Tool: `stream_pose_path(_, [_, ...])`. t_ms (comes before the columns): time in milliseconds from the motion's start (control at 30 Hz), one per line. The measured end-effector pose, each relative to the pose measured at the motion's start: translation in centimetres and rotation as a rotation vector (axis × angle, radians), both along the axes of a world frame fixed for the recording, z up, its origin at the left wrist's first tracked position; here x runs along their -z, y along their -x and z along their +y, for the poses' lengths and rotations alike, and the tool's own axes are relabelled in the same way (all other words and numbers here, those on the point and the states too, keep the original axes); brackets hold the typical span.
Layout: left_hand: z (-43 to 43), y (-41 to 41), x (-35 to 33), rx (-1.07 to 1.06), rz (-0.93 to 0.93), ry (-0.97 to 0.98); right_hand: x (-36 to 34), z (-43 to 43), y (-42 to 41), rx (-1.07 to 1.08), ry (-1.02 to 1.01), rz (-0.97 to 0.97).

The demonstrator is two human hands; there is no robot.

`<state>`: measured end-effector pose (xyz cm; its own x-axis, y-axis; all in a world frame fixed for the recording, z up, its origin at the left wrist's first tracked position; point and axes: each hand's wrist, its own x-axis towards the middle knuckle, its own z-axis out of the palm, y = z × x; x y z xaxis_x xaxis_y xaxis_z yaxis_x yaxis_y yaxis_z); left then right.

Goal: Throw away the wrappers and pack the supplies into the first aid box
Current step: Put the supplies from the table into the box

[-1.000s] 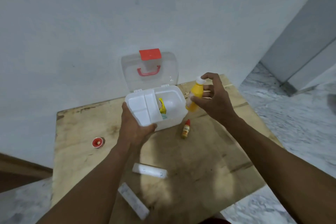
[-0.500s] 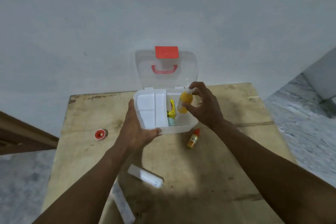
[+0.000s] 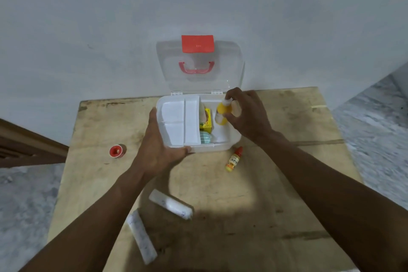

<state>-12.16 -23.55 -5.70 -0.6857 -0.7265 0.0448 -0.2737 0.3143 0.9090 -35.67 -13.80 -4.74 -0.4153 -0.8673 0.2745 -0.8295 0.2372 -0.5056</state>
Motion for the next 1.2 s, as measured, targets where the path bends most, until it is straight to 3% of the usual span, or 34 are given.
stream_pose_path(267, [0.1,0.1,-0.7,0.026,0.016,0.040,-0.5,0.0,-0.9,0.067,-0.090,0.085])
stream_pose_path(633, [0.5,-0.4,-1.1,0.027,0.015,-0.019,-2.4,2.1,-2.2,0.124,-0.130,-0.063])
stream_pose_path(933, [-0.2,-0.7,0.2,-0.005,-0.037,0.005,-2.8,9.7,-4.6,0.363,-0.258,-0.091])
stream_pose_path(1200, [-0.2,-0.5,0.6,-0.025,-0.101,0.009,-1.1,16.3,-3.8,0.519,-0.489,-0.066])
